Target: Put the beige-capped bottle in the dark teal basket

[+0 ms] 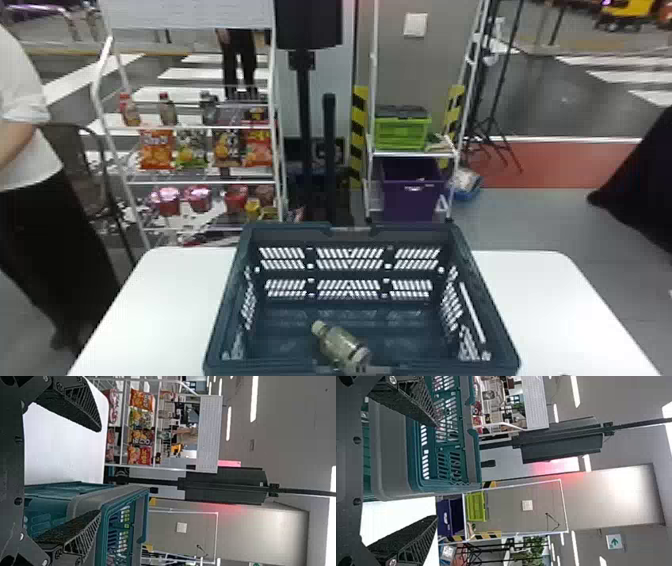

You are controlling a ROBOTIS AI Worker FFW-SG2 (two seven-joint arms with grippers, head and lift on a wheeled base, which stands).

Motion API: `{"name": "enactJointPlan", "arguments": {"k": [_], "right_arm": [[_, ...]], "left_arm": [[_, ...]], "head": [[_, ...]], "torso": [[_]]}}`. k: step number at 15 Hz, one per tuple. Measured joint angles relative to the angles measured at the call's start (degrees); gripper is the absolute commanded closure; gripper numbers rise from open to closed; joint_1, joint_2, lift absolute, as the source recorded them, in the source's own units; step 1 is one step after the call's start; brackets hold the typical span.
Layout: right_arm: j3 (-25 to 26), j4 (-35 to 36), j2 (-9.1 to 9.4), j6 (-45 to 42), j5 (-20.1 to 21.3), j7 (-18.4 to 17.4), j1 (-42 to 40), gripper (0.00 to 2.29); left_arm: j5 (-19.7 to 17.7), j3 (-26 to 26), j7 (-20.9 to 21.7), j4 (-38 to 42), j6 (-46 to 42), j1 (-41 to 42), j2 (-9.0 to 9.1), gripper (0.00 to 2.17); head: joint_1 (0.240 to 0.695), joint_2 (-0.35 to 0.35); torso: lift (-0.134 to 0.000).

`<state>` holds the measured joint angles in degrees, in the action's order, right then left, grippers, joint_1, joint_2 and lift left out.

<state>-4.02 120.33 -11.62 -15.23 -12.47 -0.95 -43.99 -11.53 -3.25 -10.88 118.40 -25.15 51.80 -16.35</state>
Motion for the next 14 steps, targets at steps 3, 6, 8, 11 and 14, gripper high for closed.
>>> {"name": "enactJointPlan", "arguments": {"k": [3, 6, 8, 11, 14], "right_arm": [[0.44, 0.0, 0.23, -0.1, -0.01, 1.13, -1.06, 0.07], [0.81, 0.07, 0.28, -0.29, -0.01, 1.48, -1.64, 0.08], [1.05, 0.03, 0.31, -0.31, -0.01, 1.9, -1.89, 0.08], [1.3, -0.01, 0.52, -0.28, -0.01, 2.36, -2.12, 0.08], [1.46, 0.06, 0.62, -0.42, -0.01, 2.36, -2.36, 0.08]], "left_arm": [[0.01, 0.0, -0.02, 0.08, 0.49, -0.04, 0.1, 0.16], [0.02, 0.0, -0.02, 0.09, 0.48, -0.03, 0.18, 0.16], [0.07, -0.07, -0.02, 0.1, 0.49, -0.03, 0.2, 0.16], [0.09, -0.1, -0.02, 0.01, 0.51, -0.03, 0.27, 0.16], [0.1, -0.17, -0.02, -0.05, 0.51, -0.03, 0.27, 0.16]], "head": [[0.499, 0.0], [0.499, 0.0], [0.499, 0.0], [0.499, 0.0], [0.499, 0.0]], "torso": [[0.0], [0.0], [0.0], [0.0], [0.0]]}}
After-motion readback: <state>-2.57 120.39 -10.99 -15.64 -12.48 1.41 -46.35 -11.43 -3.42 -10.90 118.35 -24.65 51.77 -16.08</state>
